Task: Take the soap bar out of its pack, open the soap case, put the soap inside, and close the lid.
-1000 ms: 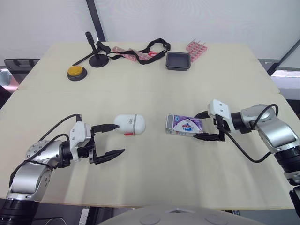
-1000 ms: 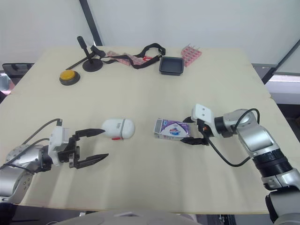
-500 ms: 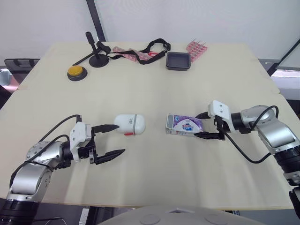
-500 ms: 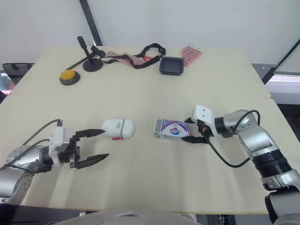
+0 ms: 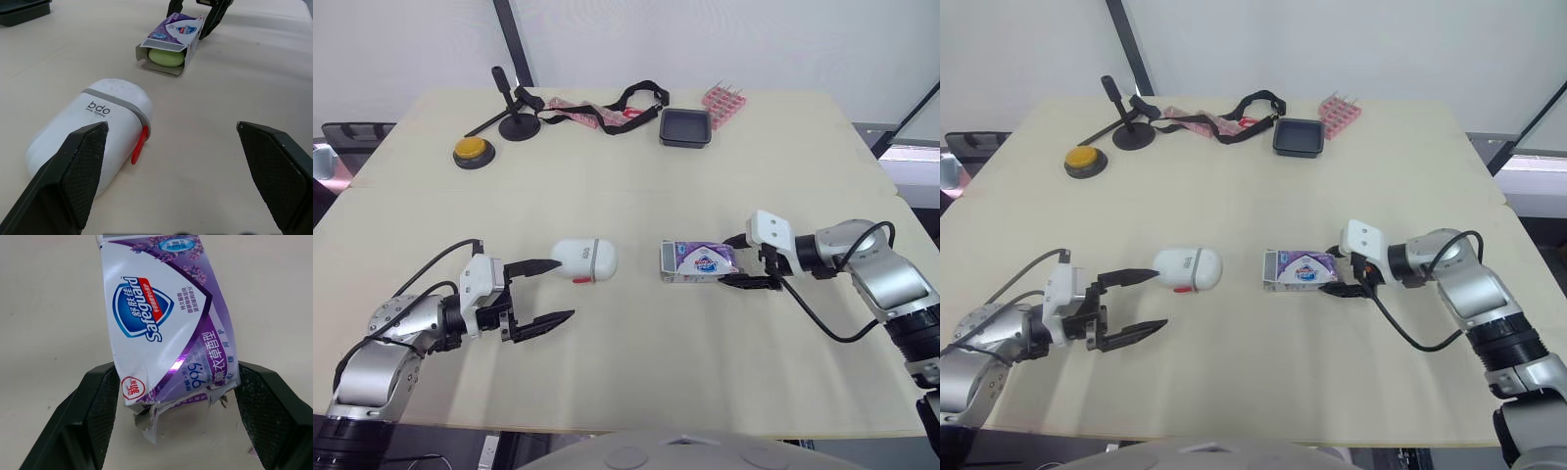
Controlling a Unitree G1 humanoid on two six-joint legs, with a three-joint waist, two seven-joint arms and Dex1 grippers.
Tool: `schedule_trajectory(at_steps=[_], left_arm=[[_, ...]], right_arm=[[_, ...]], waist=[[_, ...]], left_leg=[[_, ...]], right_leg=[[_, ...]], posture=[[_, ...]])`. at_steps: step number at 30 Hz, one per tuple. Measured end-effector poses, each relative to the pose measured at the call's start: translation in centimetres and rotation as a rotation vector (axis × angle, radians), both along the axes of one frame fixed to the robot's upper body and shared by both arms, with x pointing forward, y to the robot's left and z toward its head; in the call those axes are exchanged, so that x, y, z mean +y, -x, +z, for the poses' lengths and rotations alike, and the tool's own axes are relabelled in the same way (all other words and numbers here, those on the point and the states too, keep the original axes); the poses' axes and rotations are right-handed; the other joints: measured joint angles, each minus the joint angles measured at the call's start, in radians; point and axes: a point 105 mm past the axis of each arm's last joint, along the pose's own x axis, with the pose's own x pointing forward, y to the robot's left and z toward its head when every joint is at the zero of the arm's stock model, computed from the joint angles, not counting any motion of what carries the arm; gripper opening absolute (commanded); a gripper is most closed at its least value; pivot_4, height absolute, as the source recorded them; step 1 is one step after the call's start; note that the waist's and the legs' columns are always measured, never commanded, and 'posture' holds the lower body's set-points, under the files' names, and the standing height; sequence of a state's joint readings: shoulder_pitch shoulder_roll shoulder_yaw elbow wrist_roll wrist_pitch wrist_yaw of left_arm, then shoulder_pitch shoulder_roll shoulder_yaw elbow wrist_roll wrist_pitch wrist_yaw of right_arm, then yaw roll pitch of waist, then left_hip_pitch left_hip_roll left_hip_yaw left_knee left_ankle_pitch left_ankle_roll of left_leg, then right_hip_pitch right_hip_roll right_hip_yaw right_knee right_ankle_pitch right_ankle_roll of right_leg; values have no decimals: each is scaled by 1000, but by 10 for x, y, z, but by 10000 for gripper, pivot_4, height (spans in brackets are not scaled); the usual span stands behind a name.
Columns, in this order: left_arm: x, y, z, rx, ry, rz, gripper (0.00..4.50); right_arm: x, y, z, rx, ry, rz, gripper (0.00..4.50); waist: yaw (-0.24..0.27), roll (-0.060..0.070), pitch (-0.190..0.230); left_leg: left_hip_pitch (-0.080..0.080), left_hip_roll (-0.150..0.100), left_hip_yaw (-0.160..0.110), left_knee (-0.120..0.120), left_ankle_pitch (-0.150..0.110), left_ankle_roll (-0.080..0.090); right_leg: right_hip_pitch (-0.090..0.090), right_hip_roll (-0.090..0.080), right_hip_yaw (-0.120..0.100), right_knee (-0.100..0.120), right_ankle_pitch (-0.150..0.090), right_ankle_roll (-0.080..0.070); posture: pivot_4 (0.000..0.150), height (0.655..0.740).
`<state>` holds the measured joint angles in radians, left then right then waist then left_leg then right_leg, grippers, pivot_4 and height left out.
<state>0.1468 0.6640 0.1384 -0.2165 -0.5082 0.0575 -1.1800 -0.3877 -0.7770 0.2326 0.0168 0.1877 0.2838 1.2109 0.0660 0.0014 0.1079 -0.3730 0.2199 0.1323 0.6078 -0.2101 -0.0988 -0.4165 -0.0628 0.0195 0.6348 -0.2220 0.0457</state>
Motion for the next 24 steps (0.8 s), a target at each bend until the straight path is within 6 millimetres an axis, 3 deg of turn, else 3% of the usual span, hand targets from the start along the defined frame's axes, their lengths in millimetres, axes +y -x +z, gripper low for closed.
schedule_trajectory(at_steps=[22, 24], left_arm=[[1, -1, -2, 17, -1, 13, 45000], [1, -2, -1, 16, 0, 14, 45000]], right_arm=[[2, -2, 2, -48, 39, 96, 36557], [2, -1, 1, -46, 37, 99, 31448]], waist=[[0, 0, 0], [0, 0, 0]], left_leg=[[0, 0, 0, 1, 0, 0], [0, 0, 0, 1, 0, 0]], right_leg=[[0, 0, 0, 1, 0, 0], [0, 0, 0, 1, 0, 0]], posture=[[1500, 7400], [1500, 7400]])
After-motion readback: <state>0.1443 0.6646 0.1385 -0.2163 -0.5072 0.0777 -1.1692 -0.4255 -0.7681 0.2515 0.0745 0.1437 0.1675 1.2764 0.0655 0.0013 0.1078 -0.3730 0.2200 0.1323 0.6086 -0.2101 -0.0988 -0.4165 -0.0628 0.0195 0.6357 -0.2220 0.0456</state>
